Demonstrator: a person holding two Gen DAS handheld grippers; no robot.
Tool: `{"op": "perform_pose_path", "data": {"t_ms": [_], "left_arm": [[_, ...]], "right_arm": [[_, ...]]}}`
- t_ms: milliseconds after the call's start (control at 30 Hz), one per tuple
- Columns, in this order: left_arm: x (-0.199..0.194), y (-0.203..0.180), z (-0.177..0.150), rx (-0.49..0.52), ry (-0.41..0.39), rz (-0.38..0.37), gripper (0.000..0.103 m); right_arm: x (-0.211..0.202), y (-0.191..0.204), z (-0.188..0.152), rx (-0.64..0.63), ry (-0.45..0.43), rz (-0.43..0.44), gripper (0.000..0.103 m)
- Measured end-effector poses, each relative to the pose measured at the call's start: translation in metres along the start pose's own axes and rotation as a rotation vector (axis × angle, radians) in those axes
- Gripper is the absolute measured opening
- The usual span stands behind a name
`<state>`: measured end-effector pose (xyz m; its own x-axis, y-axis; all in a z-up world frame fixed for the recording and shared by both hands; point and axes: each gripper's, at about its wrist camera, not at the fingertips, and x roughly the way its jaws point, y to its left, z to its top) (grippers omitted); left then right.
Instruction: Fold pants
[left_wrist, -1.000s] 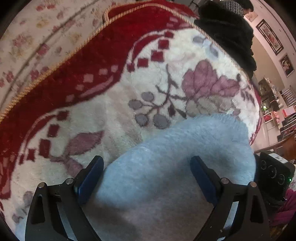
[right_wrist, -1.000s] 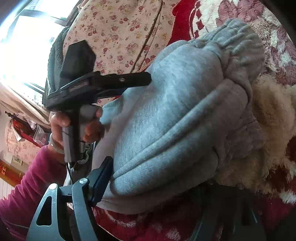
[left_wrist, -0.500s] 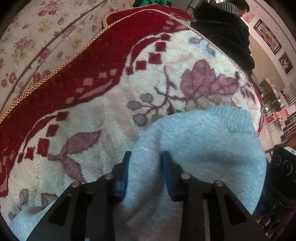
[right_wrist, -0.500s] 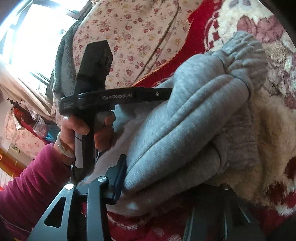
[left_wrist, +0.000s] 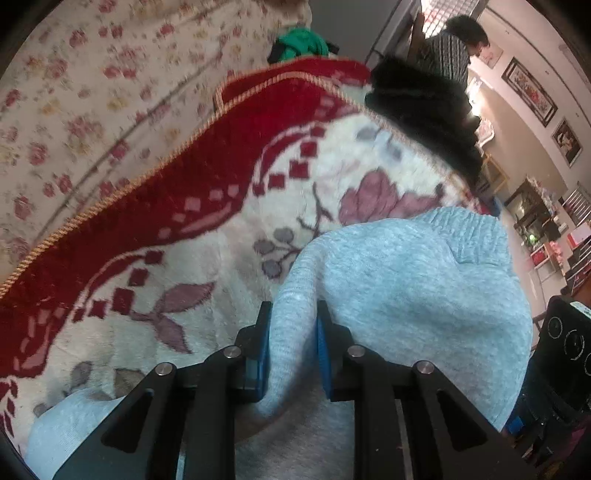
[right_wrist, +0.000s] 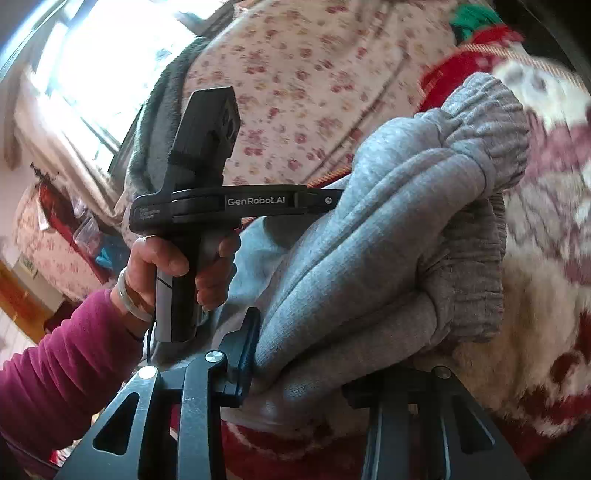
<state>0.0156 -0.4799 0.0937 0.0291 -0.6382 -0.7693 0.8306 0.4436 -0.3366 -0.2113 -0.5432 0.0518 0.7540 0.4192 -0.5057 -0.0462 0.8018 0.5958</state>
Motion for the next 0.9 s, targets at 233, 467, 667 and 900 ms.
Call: {"op": "perform_pose_path", "data": {"t_ms": [233,467,667,900], "left_arm": [[-0.071,0.002,0.002,-0.016,-0.126,0.016,0.021],[-0.152,0.028,-0.018,-0.095,-0.254,0.047,0.021],[-0.224,0.070,-0.069,-0.193,-0.351,0.129,0.015],[-0.273,0.141,-0.177,-0.424,-0.393,0.252,0.014]], "right_arm": [[-0.009,0.052,0.019,-0.138,-0.035,0.024,0.038],[0.003,0.118,0.034,-0.298,-0.036,0.058,0.037],[0.031,0.183,0.031,-0.454,-0.006,0.089,0.037],[0.091,0.245,-0.003,-0.631,0.069,0.107,0.037]]}}
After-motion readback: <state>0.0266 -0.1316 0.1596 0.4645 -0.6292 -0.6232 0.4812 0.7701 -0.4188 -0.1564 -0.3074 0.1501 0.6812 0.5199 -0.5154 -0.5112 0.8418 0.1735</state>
